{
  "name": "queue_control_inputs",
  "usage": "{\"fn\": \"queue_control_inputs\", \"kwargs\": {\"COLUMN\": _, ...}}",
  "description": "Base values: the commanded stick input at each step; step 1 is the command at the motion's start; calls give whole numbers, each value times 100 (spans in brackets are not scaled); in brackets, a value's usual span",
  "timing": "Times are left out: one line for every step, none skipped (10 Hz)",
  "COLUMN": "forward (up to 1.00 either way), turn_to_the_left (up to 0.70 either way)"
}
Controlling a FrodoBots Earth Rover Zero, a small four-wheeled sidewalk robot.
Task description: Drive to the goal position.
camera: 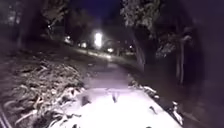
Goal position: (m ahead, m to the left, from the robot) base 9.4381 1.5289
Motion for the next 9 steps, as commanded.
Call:
{"fn": "queue_control_inputs", "kwargs": {"forward": 30, "turn_to_the_left": 0}}
{"fn": "queue_control_inputs", "kwargs": {"forward": 30, "turn_to_the_left": 0}}
{"fn": "queue_control_inputs", "kwargs": {"forward": 30, "turn_to_the_left": 0}}
{"fn": "queue_control_inputs", "kwargs": {"forward": 30, "turn_to_the_left": 0}}
{"fn": "queue_control_inputs", "kwargs": {"forward": 30, "turn_to_the_left": 0}}
{"fn": "queue_control_inputs", "kwargs": {"forward": 30, "turn_to_the_left": 0}}
{"fn": "queue_control_inputs", "kwargs": {"forward": 30, "turn_to_the_left": 0}}
{"fn": "queue_control_inputs", "kwargs": {"forward": 30, "turn_to_the_left": 0}}
{"fn": "queue_control_inputs", "kwargs": {"forward": 30, "turn_to_the_left": 0}}
